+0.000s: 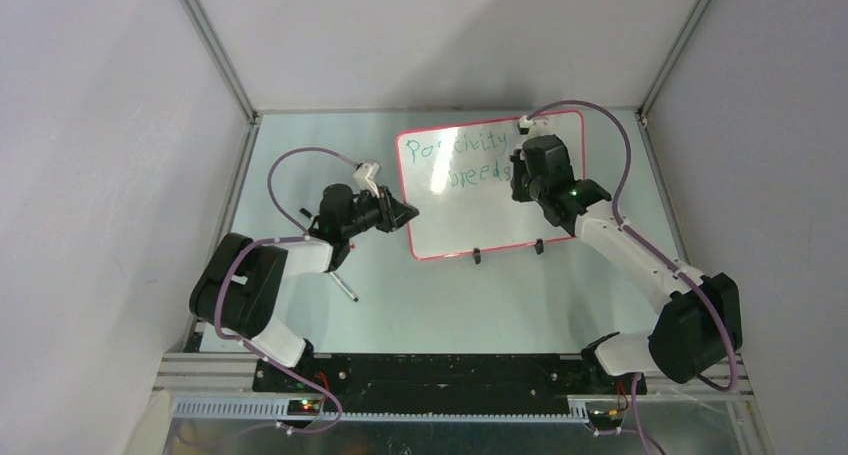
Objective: Write a sentence on the whiteboard
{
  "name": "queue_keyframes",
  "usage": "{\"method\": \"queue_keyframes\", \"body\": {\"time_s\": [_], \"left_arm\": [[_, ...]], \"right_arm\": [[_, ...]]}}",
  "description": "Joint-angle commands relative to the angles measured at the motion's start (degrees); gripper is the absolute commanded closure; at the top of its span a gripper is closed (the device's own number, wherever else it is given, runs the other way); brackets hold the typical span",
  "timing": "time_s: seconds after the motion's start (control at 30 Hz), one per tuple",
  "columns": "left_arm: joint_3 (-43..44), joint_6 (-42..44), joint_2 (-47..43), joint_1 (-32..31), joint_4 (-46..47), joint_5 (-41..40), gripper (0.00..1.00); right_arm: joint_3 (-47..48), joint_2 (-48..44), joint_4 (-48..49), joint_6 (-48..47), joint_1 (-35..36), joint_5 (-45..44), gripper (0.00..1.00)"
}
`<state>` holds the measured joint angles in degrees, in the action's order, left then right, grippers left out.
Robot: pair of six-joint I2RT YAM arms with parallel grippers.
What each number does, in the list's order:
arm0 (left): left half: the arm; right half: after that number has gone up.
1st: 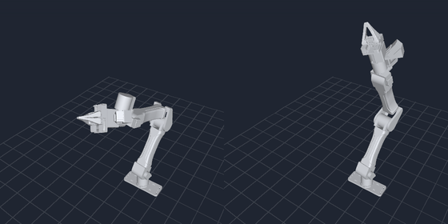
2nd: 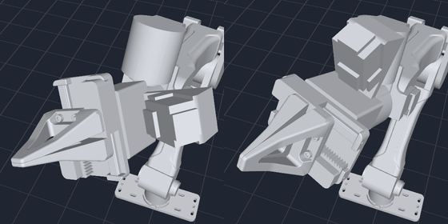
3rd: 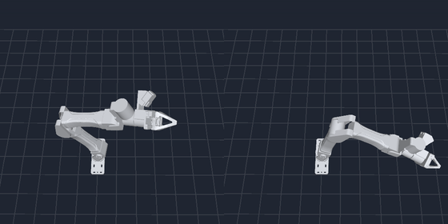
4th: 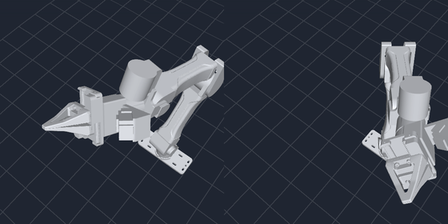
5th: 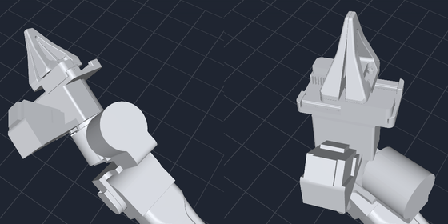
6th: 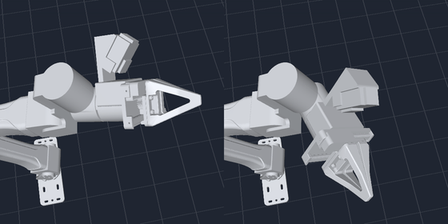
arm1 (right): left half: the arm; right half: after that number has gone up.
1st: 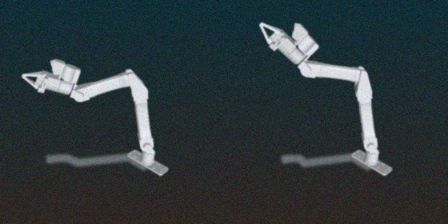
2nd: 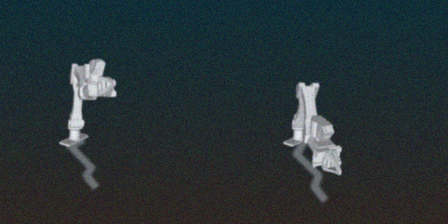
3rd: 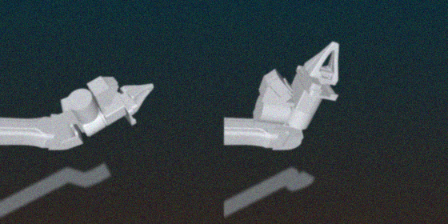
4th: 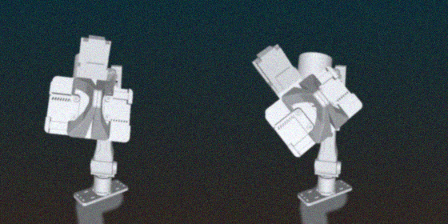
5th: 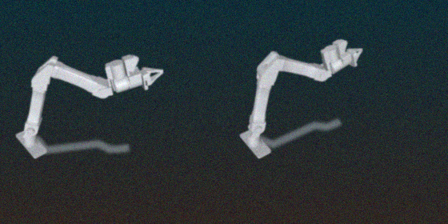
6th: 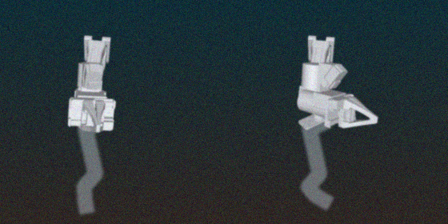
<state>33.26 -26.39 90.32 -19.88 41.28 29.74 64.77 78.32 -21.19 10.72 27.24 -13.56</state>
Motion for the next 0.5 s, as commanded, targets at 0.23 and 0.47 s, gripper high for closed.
{"method": "queue_keyframes", "body": {"time_s": [0.23, 0.47], "left_arm": [[1.4, 3.6, -1.5, -0.8, 0.2, -1.7, 0.77], [1.3, 3.5, -1.5, -0.8, 0.3, -2.0, 0.77]], "right_arm": [[0.3, -2.1, 1.3, -0.6, 0.3, 2.3, 1.0], [0.3, -5.3, 1.7, -0.4, 0.3, 4.6, 1.0]]}}
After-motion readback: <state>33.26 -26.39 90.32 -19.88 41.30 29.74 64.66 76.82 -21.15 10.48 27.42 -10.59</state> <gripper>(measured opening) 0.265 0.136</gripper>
